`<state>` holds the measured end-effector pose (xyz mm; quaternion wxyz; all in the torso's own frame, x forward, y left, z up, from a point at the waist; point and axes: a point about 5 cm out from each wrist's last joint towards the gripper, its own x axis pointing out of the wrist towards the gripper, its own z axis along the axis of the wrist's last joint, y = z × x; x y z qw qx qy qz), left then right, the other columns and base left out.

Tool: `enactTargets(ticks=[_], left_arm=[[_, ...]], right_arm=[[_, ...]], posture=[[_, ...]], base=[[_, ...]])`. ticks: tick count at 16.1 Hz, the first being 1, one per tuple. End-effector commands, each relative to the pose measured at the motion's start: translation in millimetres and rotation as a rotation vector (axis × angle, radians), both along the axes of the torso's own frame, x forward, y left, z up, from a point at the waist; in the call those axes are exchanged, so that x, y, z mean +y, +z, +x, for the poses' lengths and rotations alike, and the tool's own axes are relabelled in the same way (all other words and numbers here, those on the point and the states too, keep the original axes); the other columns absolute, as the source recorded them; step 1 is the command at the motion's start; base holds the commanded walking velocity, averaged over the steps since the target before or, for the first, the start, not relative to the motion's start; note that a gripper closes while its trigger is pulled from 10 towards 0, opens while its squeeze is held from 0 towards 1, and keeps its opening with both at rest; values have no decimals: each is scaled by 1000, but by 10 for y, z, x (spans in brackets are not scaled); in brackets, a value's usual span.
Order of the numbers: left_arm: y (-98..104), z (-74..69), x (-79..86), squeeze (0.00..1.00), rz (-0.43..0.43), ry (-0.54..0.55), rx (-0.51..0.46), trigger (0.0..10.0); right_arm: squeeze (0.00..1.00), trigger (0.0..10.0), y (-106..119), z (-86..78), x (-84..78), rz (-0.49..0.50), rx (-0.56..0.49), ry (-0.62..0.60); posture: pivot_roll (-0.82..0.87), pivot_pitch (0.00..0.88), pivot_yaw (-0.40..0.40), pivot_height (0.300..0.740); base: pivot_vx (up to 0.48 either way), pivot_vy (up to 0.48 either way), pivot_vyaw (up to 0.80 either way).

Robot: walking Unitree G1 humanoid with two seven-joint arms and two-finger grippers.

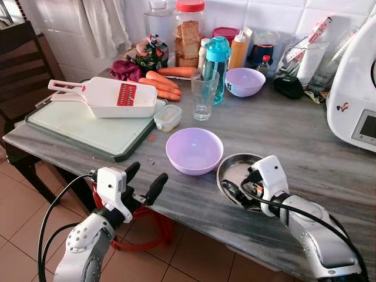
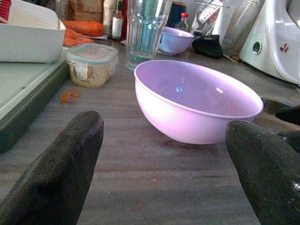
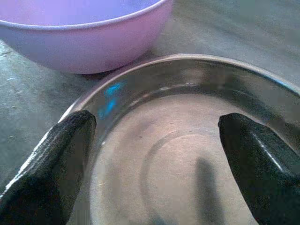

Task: Setting the table

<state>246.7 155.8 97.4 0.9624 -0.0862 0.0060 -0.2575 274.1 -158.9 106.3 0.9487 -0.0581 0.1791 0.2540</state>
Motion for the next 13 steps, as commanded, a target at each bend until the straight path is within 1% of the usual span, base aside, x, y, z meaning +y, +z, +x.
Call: enactTargets(ticks=[1, 5, 7, 9, 11, 13], left_arm=[[49, 6, -12, 0, 5, -13, -14, 10000], [52, -6, -19, 0, -1, -34, -11, 10000], [51, -11, -18, 0, 1, -42, -9, 10000], [52, -11, -17, 0, 1, -40, -9, 10000], [48, -24, -21, 0, -1, -42, -6, 10000], [42, -27, -20, 0, 0, -41, -4, 10000]], right_arm=[[0, 10000, 40, 8, 43, 13, -2, 14], [0, 10000, 25, 14, 105, 34, 8, 22], [0, 10000, 12, 27, 180, 49, 15, 35], [0, 10000, 18, 42, 211, 53, 12, 40], [0, 10000, 53, 49, 202, 49, -4, 35], [0, 10000, 111, 57, 123, 31, -34, 8]], posture=[[60, 22, -2, 740], [62, 25, -2, 740], [62, 25, -2, 740], [62, 25, -2, 740], [68, 28, -2, 740], [68, 28, -2, 740]], base=[[0, 0, 0], [0, 0, 0], [0, 0, 0], [0, 0, 0], [0, 0, 0], [0, 0, 0]])
